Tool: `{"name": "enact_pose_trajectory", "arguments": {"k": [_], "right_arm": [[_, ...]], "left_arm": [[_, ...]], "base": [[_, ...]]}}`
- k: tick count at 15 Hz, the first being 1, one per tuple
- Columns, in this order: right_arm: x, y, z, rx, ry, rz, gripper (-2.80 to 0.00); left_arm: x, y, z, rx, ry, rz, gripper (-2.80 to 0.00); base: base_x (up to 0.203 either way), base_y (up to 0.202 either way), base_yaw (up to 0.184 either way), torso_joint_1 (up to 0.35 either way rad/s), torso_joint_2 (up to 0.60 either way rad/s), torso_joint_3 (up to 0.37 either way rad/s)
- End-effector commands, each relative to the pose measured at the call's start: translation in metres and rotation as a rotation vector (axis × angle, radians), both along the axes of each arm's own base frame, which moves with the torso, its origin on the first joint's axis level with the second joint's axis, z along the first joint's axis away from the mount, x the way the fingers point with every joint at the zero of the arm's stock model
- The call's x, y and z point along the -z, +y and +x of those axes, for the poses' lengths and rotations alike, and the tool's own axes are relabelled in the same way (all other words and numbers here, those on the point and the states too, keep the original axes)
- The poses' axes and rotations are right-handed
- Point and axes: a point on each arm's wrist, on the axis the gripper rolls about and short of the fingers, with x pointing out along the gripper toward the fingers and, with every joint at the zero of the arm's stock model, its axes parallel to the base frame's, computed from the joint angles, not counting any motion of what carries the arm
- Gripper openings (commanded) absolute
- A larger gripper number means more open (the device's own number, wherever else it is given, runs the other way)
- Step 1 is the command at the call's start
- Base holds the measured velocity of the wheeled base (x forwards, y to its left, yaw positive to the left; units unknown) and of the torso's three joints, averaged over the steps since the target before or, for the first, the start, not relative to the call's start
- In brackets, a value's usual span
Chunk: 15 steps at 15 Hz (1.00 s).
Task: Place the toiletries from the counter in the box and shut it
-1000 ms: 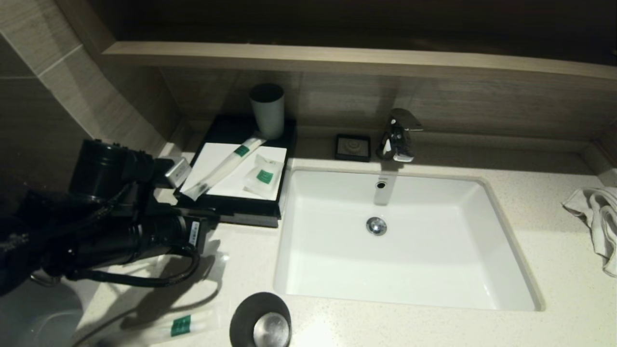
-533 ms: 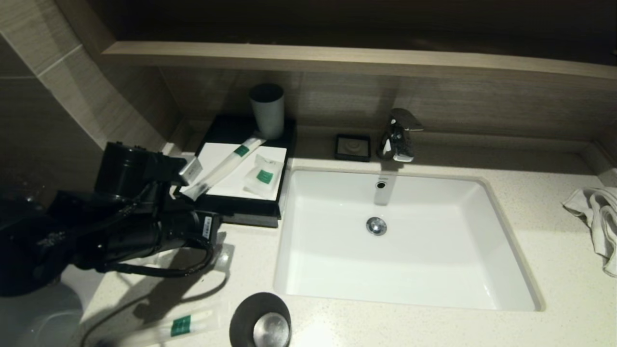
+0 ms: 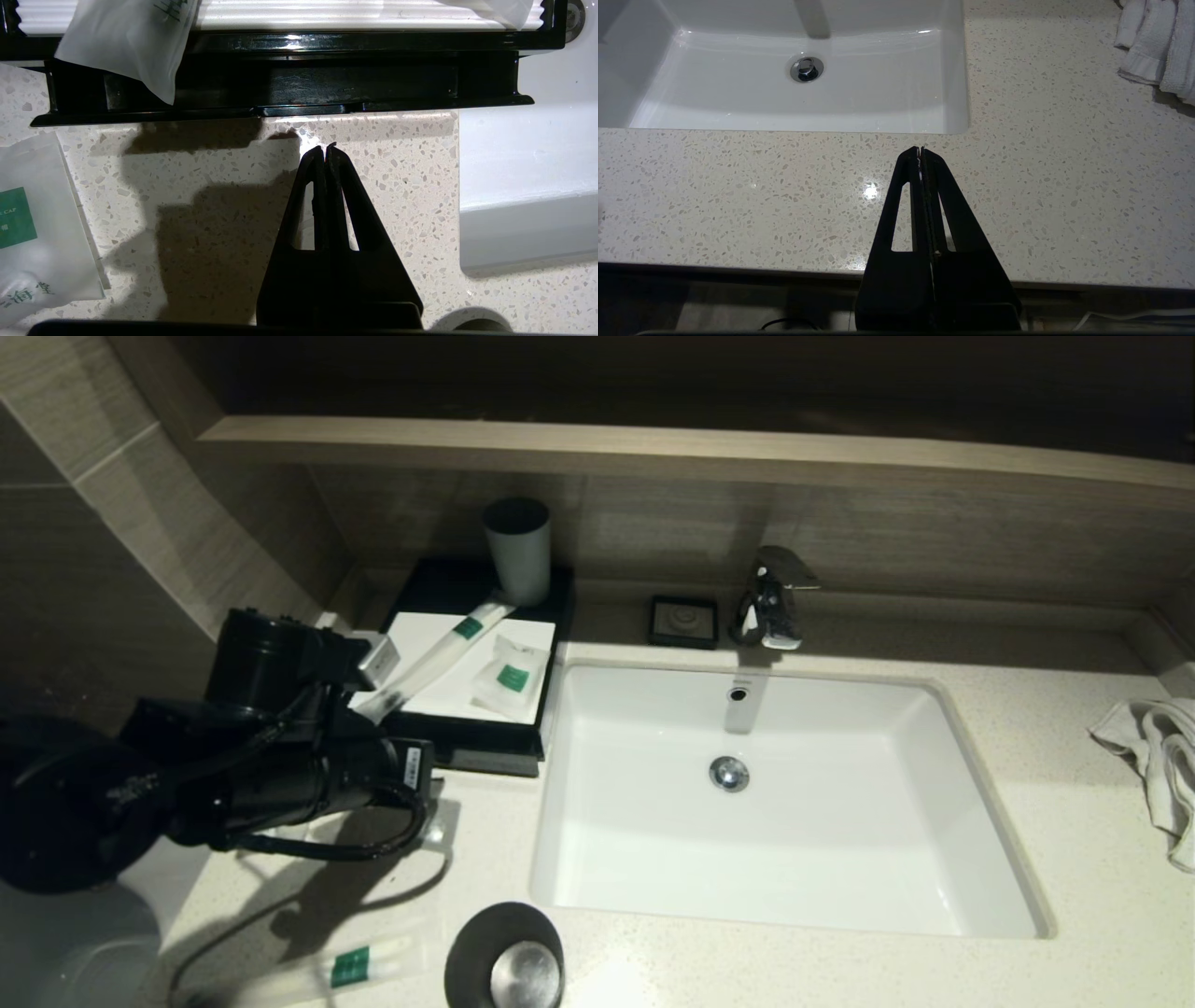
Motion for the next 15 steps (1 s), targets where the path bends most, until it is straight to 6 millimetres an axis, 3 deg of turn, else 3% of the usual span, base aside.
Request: {"name": "enact_pose_trajectory", "arguments": {"k": [1,15], "right_arm": [[0.000,0.000,0.000,0.000,0.000,0.000,-2.80],[0.000,0.000,0.000,0.000,0.002,0.000,-2.80]], "left_arm": [[0.001,-0.001,0.002,0.000,-0.002,-0.001,-2.80],[0.003,-0.005,0.013,-0.036,-0.007,-0.018,-2.80]], "base": [[0.000,0.000,0.000,0.000,0.00,0.000],[0.000,0.000,0.000,0.000,0.00,0.000]]}}
